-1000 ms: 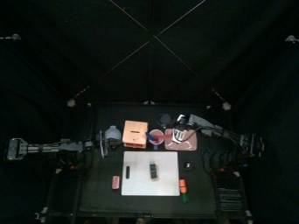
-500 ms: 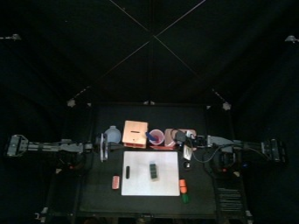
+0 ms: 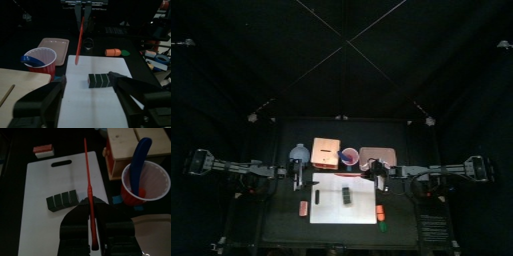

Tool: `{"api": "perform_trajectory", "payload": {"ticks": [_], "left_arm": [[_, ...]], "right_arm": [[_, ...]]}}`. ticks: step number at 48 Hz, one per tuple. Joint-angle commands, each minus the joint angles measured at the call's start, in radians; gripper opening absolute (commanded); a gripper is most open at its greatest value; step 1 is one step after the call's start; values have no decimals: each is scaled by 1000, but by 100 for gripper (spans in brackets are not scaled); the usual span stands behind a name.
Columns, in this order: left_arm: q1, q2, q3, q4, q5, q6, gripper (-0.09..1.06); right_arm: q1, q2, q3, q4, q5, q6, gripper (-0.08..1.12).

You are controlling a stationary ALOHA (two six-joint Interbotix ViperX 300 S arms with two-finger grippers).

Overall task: Place sushi on board then cut the sushi with the knife then place the pieces on the plate
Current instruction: Grasp knife edge with left hand

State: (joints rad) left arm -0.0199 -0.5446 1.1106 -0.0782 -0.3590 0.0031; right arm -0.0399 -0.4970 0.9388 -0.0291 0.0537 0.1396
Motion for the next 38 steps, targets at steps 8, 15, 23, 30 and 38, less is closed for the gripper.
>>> {"api": "perform_trajectory", "payload": {"ticks": [8,15,23,30,38], "left_arm": [[8,81,-121,-17,133,14,103],[14,137,-166,-31,193,14,103],[21,218,-206,-41,224,14,102],[23,304,-262,-40,268,14,102],[35,374,-322,-34,344,14,102]], "right_arm": [[21,69,-43,0,-37,0,34],[26,97,-49,3,-64,0,34],[38,114,-58,8,-74,0,34],[44,123,-61,15,-75,0,34],[52,141,-67,18,-75,2,34]]}}
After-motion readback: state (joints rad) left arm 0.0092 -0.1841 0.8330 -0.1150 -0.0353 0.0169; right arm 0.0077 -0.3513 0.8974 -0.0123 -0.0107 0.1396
